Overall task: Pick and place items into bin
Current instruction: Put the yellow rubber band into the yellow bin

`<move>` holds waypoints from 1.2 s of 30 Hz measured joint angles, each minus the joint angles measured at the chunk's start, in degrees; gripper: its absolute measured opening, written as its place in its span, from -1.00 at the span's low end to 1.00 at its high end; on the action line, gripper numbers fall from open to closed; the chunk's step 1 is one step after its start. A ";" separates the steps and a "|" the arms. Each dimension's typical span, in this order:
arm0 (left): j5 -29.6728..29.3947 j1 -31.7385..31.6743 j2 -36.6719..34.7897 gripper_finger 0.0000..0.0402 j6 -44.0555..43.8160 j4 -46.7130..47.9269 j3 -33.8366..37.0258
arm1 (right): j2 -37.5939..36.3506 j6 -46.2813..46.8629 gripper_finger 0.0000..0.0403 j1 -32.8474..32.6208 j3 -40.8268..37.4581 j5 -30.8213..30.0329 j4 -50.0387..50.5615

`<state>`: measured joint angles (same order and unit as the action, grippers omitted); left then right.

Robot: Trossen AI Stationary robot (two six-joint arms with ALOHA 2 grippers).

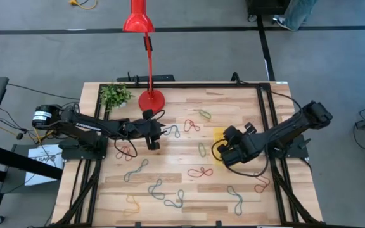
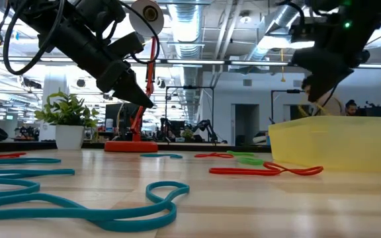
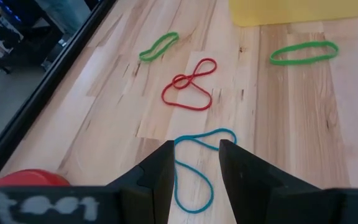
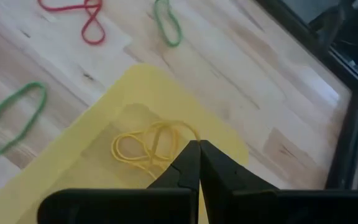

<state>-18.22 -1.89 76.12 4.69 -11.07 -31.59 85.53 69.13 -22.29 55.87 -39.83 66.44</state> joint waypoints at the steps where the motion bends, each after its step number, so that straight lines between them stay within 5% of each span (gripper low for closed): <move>1: -0.02 -0.01 -0.02 -0.41 0.00 0.00 0.00 | 0.14 -0.43 -1.00 0.25 -0.15 -0.01 -0.52; 9: -0.04 -0.02 -0.02 -0.41 -2.11 0.02 0.00 | 0.07 -0.85 -0.95 3.07 -0.17 -0.52 -0.72; 28: -0.10 -0.02 -0.02 -0.41 -2.67 0.07 0.00 | 0.07 -3.22 -0.44 6.70 -0.17 4.66 -1.32; 36: -0.11 -0.02 -0.02 -0.41 -2.69 0.07 0.00 | 0.07 -5.76 -0.36 6.70 -0.17 1.65 -7.60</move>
<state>-18.33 -1.91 76.09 2.00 -11.00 -31.59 85.60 63.37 -15.59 55.70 -38.18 58.83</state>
